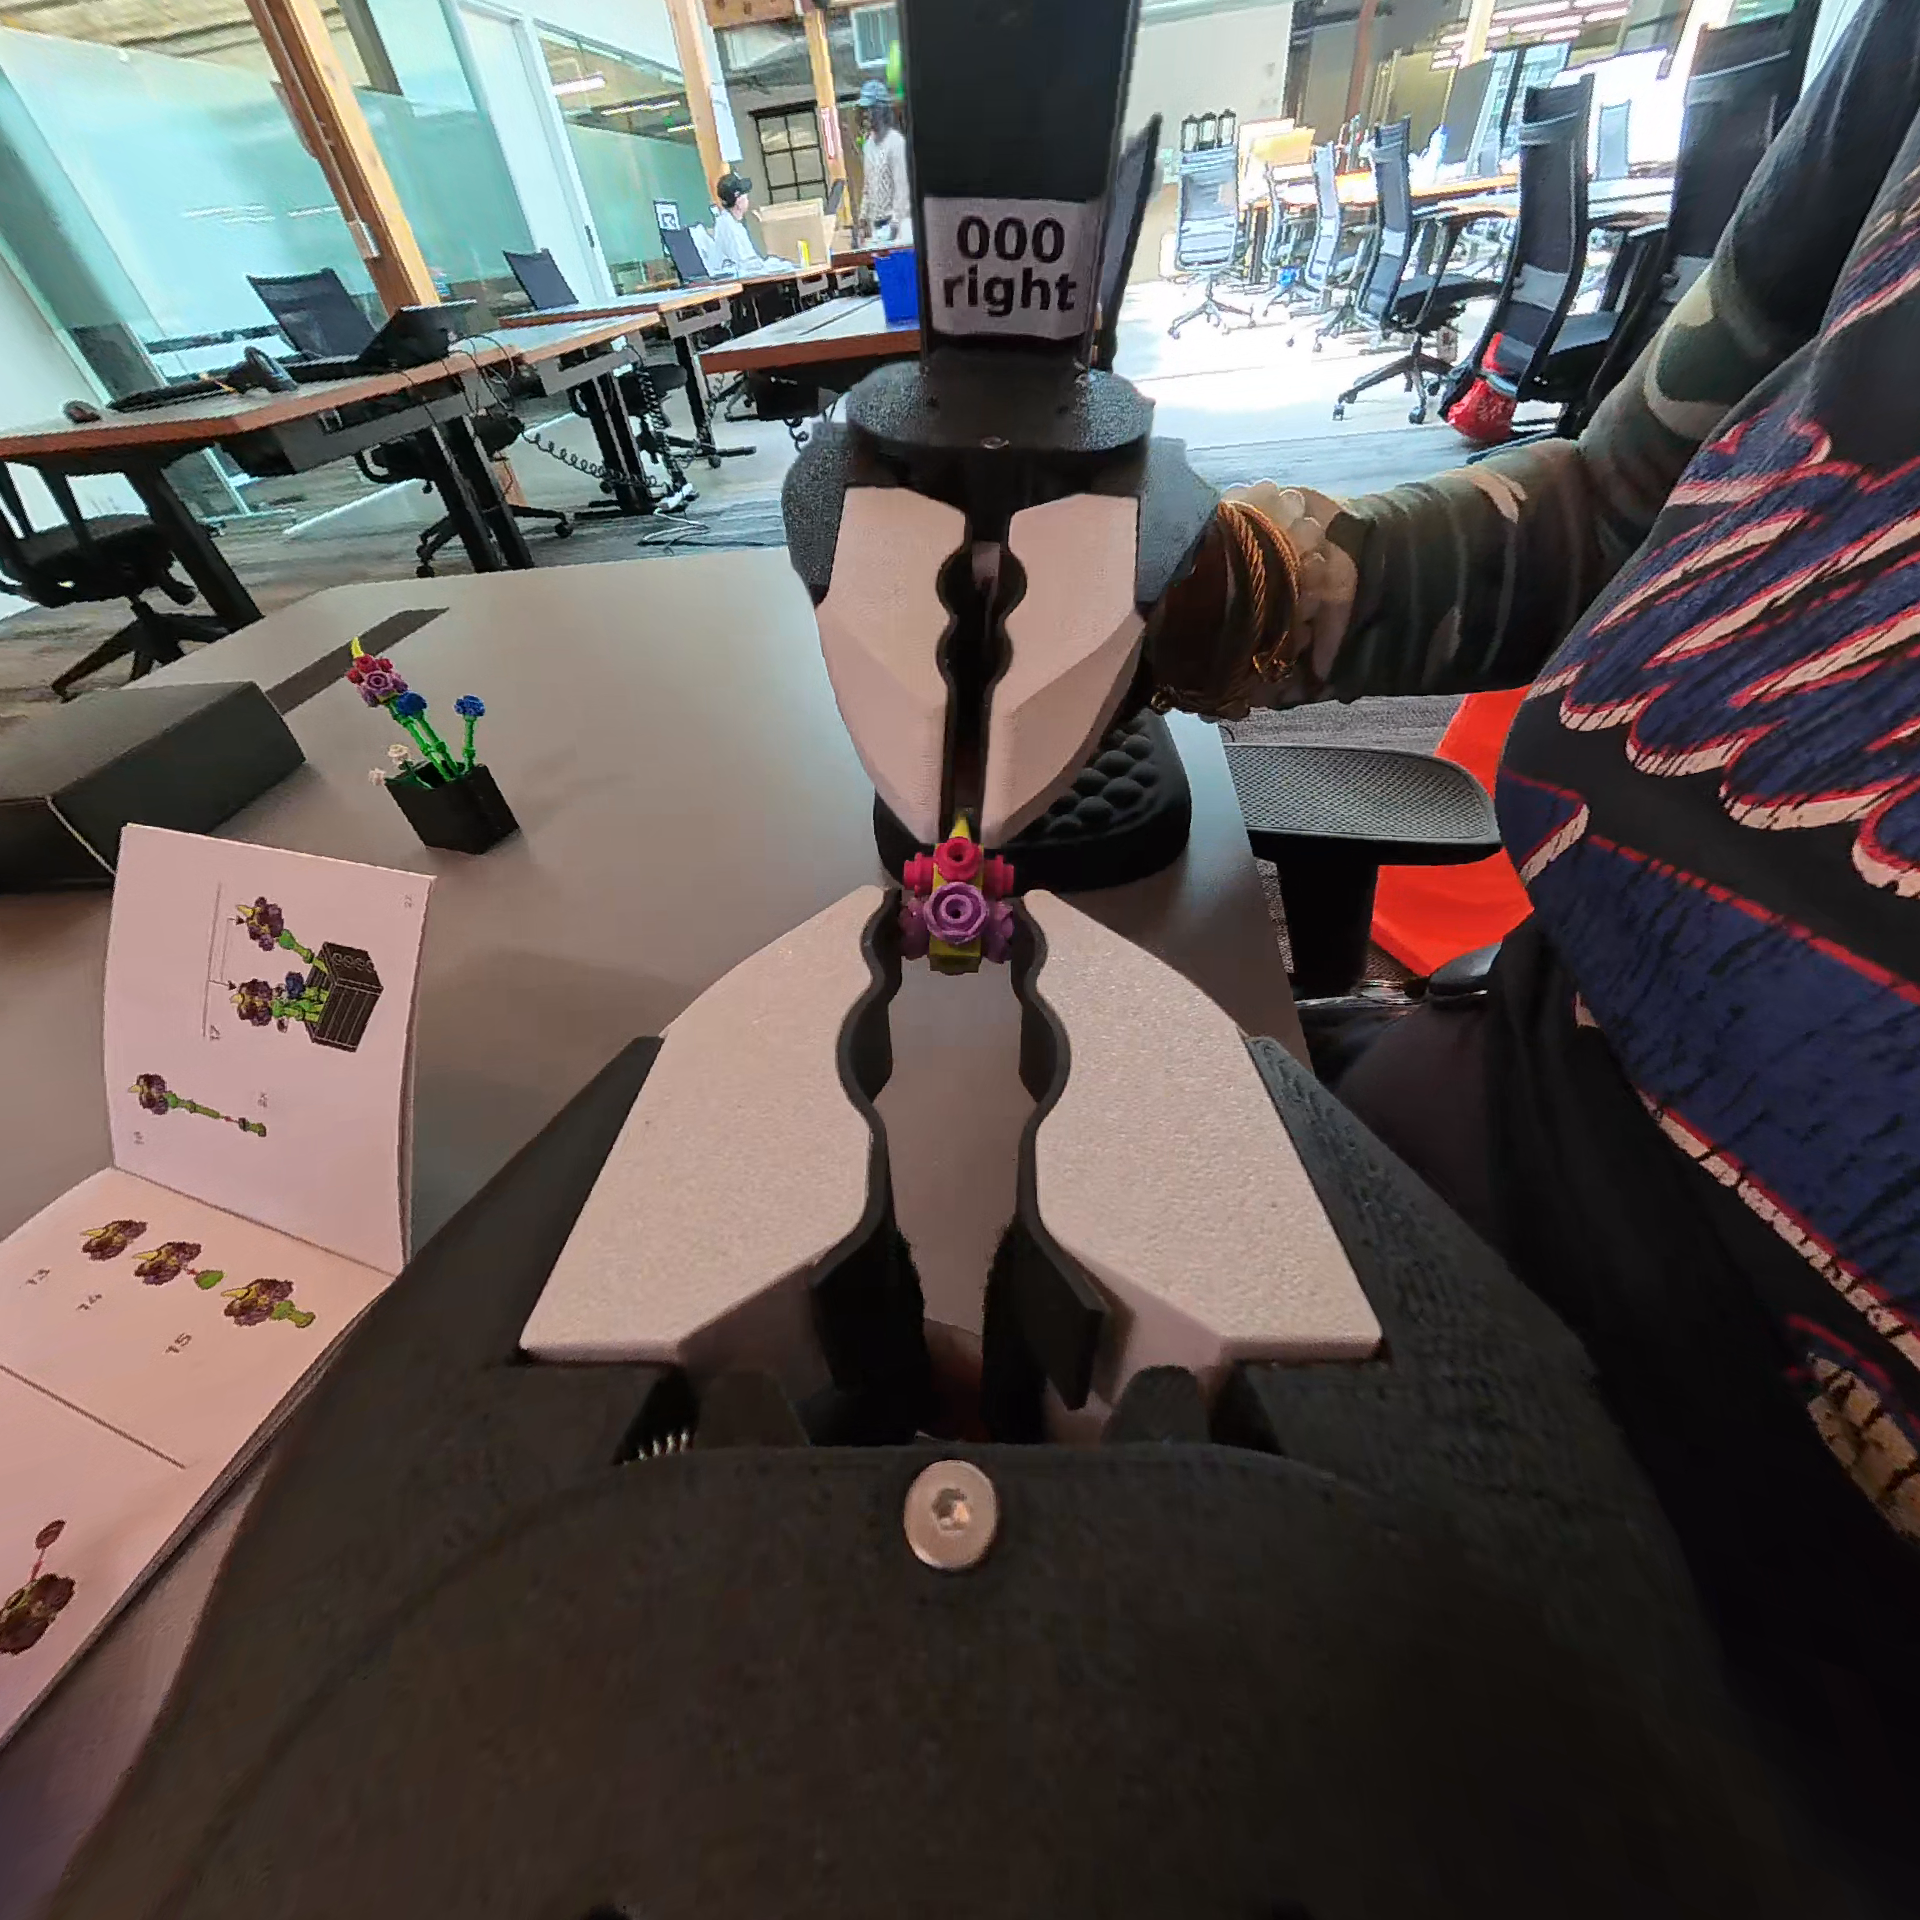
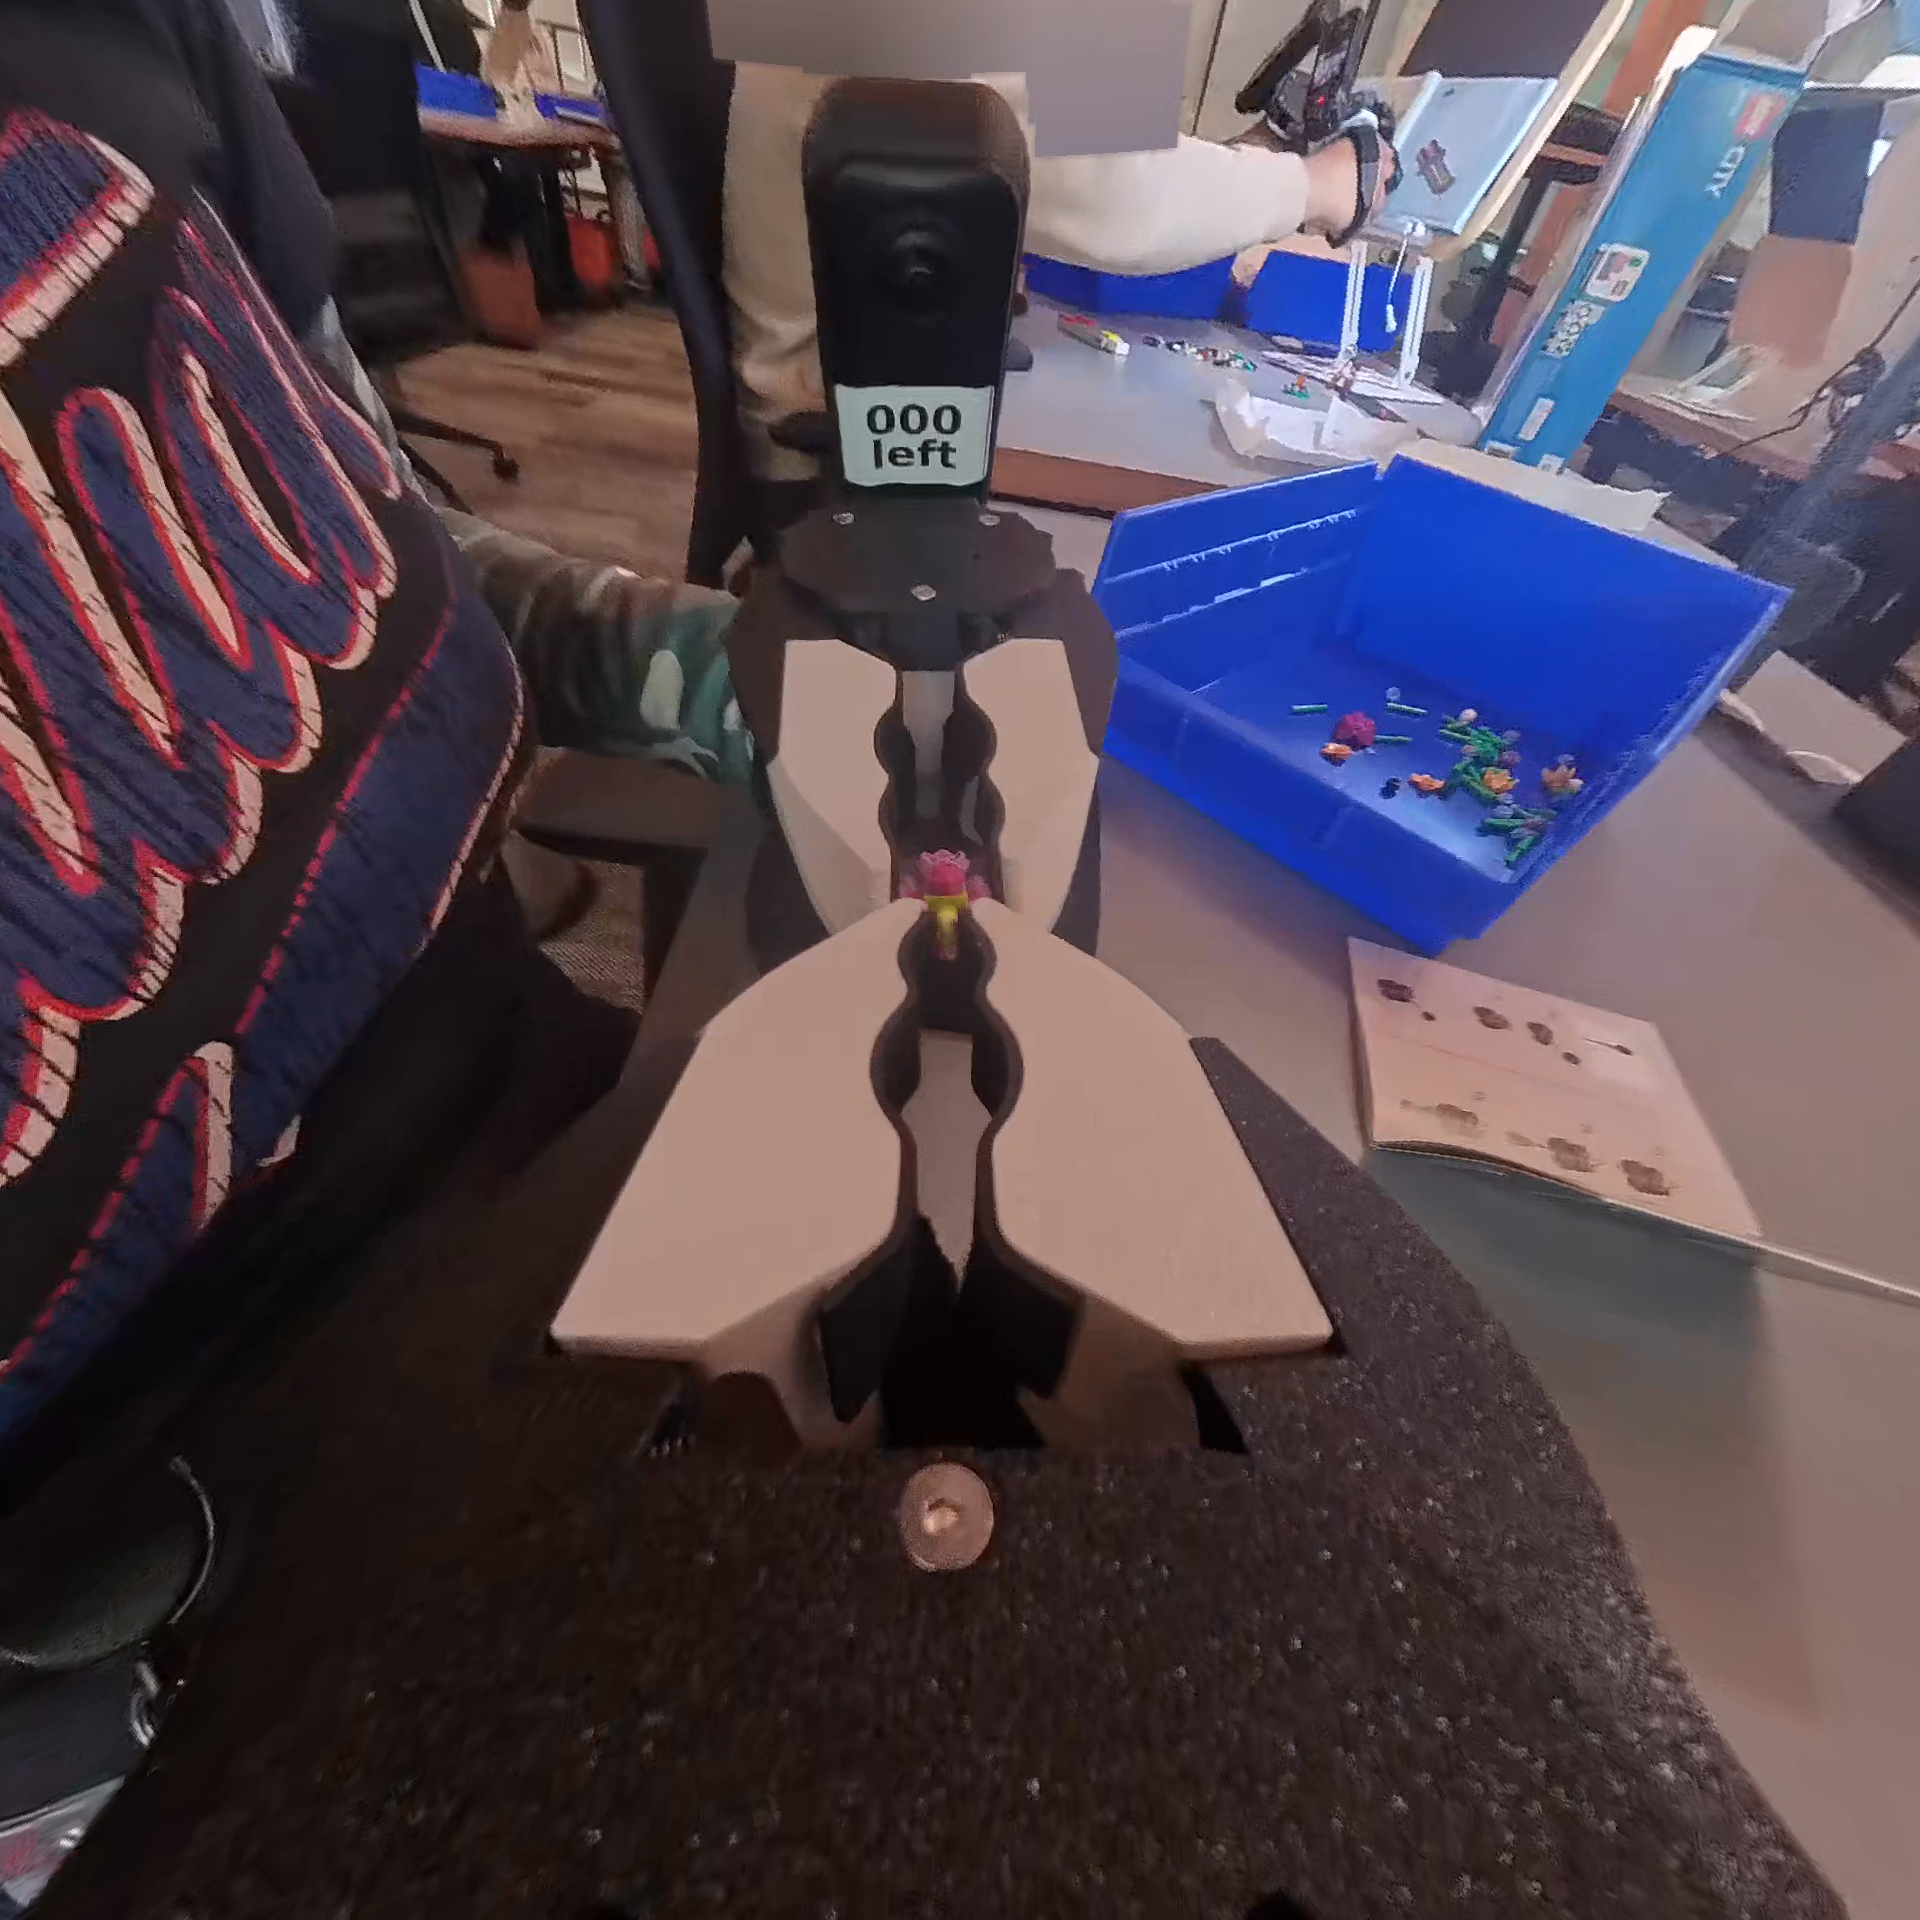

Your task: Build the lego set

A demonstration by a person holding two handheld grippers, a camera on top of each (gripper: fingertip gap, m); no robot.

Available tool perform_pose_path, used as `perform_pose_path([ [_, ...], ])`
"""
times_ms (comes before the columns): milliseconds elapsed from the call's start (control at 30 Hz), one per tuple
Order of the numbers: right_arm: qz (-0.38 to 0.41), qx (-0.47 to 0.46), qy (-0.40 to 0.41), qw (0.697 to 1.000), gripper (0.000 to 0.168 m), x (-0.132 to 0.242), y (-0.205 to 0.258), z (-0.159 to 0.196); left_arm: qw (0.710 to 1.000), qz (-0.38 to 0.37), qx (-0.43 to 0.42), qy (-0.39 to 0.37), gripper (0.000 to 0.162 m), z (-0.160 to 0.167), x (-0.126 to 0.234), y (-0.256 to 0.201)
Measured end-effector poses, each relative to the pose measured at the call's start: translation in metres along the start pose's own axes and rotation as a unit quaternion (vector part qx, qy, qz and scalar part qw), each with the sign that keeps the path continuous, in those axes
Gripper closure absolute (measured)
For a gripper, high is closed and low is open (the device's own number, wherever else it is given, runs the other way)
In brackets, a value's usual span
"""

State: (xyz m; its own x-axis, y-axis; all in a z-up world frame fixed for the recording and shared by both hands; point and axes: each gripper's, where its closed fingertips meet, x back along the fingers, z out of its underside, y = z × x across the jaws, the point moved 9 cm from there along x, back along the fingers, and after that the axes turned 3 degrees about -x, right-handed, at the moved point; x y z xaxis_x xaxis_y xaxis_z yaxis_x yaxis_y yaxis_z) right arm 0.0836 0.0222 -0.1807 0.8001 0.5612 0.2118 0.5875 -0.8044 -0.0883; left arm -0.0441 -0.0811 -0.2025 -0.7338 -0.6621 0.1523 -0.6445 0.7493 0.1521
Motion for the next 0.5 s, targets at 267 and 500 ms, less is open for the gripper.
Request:
perform_pose_path([
  [267,0.000,0.001,0.001,1.000,0.164,-0.0017,-0.0004,-0.0008,1.000,-0.012,-0.009,-0.017,0.142,-0.0008,0.0021,-0.0004],
  [500,0.009,-0.050,0.001,0.999,0.167,-0.0020,-0.0033,-0.0004,0.998,-0.051,-0.026,-0.013,0.142,-0.0017,0.0016,-0.0013],
])
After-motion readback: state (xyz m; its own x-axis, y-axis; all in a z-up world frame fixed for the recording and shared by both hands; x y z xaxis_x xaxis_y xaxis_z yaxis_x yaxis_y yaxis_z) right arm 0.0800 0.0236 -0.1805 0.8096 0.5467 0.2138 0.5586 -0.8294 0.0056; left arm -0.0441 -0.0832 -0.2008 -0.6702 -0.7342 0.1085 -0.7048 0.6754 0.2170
